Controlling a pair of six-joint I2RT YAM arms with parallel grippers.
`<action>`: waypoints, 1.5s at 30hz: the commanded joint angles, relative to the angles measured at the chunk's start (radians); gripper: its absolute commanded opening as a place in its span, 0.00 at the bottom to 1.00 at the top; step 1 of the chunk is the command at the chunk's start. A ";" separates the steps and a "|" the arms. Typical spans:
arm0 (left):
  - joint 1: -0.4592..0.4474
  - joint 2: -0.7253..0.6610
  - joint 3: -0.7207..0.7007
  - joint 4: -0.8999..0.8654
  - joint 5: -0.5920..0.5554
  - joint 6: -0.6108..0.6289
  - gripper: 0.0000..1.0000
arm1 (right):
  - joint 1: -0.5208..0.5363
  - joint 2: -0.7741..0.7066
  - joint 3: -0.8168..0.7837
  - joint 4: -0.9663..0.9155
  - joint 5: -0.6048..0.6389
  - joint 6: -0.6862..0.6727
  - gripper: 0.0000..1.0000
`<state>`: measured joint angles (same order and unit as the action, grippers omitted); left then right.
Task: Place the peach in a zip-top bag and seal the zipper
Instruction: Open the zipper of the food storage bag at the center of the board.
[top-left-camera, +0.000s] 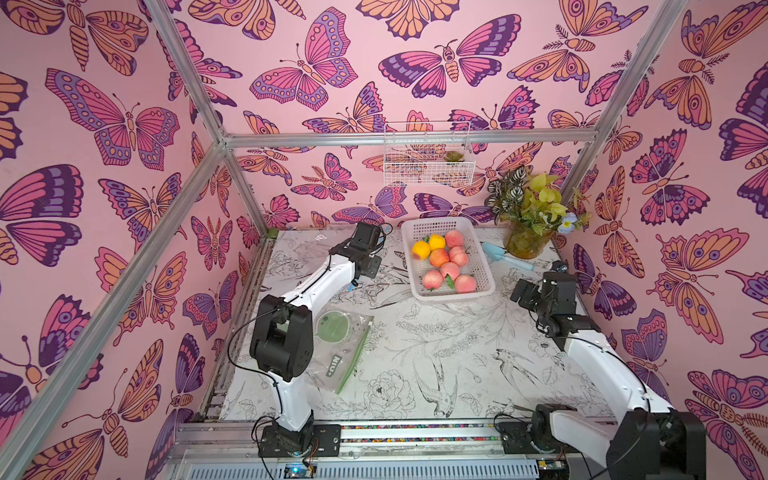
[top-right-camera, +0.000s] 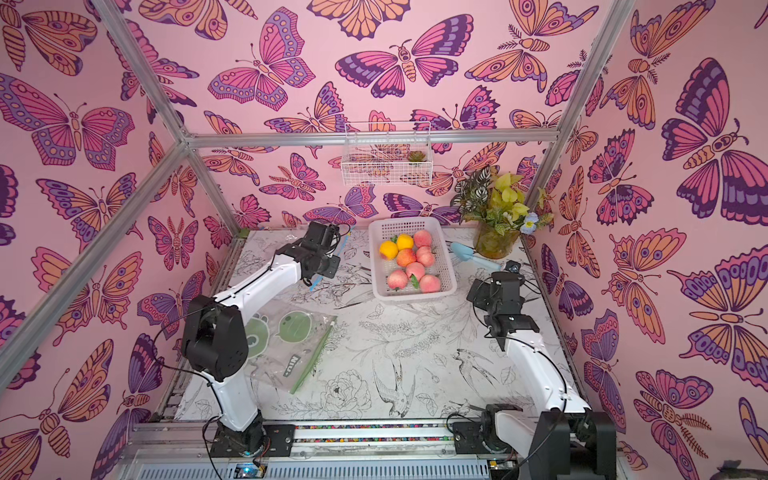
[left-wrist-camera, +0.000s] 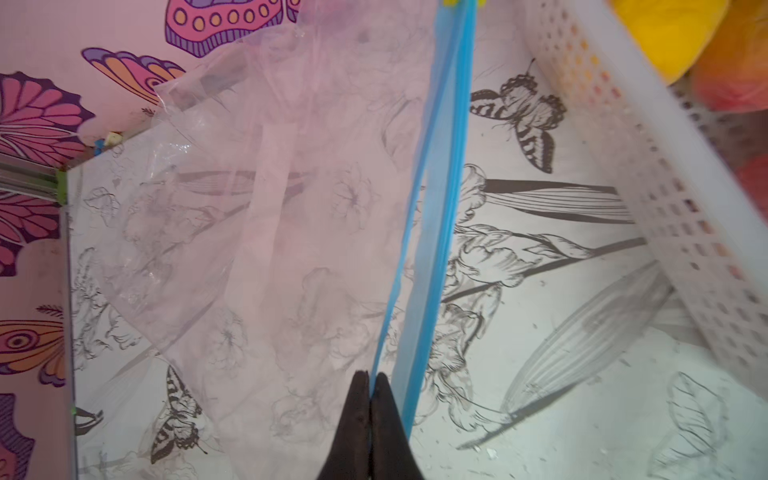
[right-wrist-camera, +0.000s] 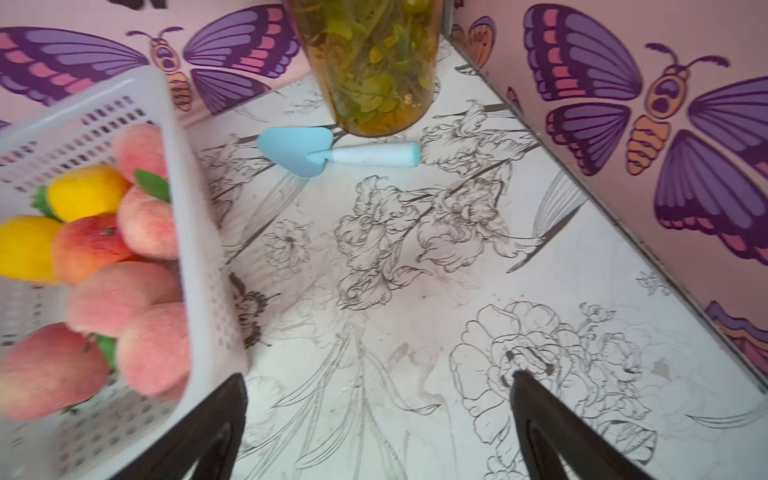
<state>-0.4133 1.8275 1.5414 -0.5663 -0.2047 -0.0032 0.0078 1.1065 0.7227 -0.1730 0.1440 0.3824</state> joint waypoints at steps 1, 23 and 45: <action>-0.004 -0.074 0.014 -0.096 0.155 -0.133 0.00 | 0.051 0.002 0.088 -0.130 -0.141 0.043 0.99; -0.018 -0.183 -0.004 -0.117 0.584 -0.465 0.00 | 0.541 0.393 0.539 0.005 -0.413 0.239 0.92; -0.021 -0.185 -0.007 -0.104 0.605 -0.461 0.00 | 0.566 0.592 0.655 0.084 -0.546 0.356 0.57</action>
<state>-0.4324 1.6566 1.5364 -0.6632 0.4000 -0.4587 0.5655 1.7069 1.3552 -0.1123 -0.3901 0.7334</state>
